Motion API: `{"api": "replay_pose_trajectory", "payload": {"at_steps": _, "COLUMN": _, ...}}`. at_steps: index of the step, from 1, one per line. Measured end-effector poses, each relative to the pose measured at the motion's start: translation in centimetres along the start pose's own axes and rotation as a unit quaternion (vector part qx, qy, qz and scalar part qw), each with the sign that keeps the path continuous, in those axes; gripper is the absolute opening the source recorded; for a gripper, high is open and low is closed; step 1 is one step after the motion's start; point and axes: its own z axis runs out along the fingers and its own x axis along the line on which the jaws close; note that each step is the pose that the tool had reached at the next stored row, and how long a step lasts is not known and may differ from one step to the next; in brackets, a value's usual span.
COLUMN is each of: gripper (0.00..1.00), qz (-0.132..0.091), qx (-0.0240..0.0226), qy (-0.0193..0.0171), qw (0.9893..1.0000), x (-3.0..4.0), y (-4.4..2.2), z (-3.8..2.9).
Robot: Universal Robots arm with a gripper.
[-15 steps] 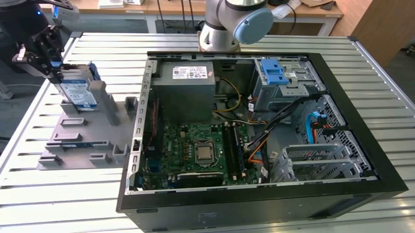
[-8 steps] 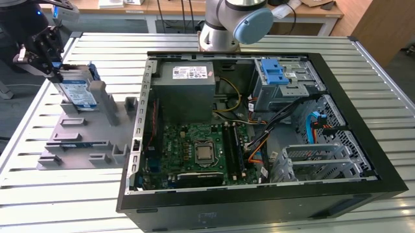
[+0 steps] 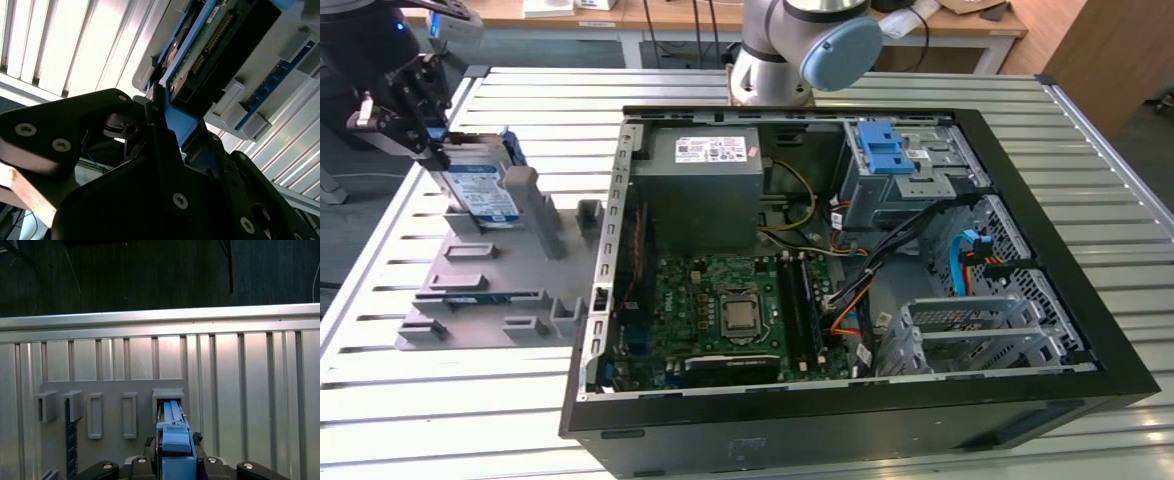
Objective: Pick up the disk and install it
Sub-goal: 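Pick up the disk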
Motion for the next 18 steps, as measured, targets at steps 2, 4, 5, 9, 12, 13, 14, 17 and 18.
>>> {"api": "replay_pose_trajectory", "payload": {"at_steps": 2, "gripper": 0.36, "qz": 0.0, "qx": 0.0001, "qy": 0.0, "qw": 1.0, "x": 0.0, "y": 0.0, "z": -0.05}}
{"api": "replay_pose_trajectory", "payload": {"at_steps": 4, "gripper": 0.36, "qz": 0.0, "qx": 0.0, "qy": 0.0, "qw": 1.0, "x": 0.0, "y": 0.0, "z": -0.13}}
{"api": "replay_pose_trajectory", "payload": {"at_steps": 5, "gripper": 0.36, "qz": 0.0, "qx": -0.0001, "qy": 0.0, "qw": 1.0, "x": 0.0, "y": 0.0, "z": -0.2}}
{"api": "replay_pose_trajectory", "payload": {"at_steps": 9, "gripper": 0.36, "qz": 0.0, "qx": 0.0, "qy": 0.0, "qw": 1.0, "x": 0.01, "y": -0.01, "z": -0.54}}
{"api": "replay_pose_trajectory", "payload": {"at_steps": 12, "gripper": 0.36, "qz": 0.0, "qx": 0.0, "qy": 0.0, "qw": 1.0, "x": 0.02, "y": -0.01, "z": -0.79}}
{"api": "replay_pose_trajectory", "payload": {"at_steps": 13, "gripper": 0.36, "qz": 0.0, "qx": 0.0, "qy": 0.0, "qw": 1.0, "x": 0.02, "y": -0.01, "z": -0.83}}
{"api": "replay_pose_trajectory", "payload": {"at_steps": 14, "gripper": 0.36, "qz": 0.0, "qx": 0.0001, "qy": 0.0, "qw": 1.0, "x": 0.02, "y": -0.01, "z": -0.82}}
{"api": "replay_pose_trajectory", "payload": {"at_steps": 17, "gripper": 0.36, "qz": 0.0, "qx": 0.0, "qy": 0.0, "qw": 1.0, "x": 0.02, "y": -0.01, "z": -0.83}}
{"api": "replay_pose_trajectory", "payload": {"at_steps": 18, "gripper": 0.36, "qz": 0.0, "qx": 0.0, "qy": 0.0, "qw": 1.0, "x": 0.02, "y": -0.01, "z": -0.83}}
